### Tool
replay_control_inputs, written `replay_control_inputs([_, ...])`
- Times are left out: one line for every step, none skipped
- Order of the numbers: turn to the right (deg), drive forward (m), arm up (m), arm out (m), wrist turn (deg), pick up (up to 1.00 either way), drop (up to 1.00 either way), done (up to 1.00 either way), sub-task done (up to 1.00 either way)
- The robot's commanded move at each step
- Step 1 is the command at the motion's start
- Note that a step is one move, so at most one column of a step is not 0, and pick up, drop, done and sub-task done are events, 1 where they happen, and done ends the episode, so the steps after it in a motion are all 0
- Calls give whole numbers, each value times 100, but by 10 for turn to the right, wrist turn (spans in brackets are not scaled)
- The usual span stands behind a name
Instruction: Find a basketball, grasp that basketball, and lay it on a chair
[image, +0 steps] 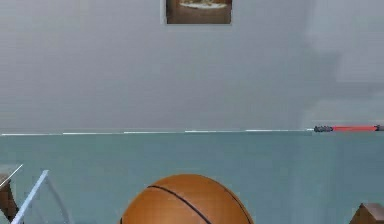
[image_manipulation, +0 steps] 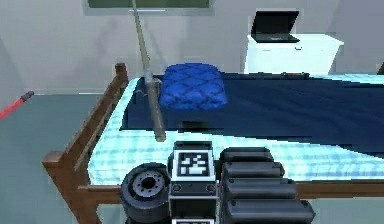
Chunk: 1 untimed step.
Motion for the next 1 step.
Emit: replay_control_inputs([0,70,0,0,0,0,0,0,0])
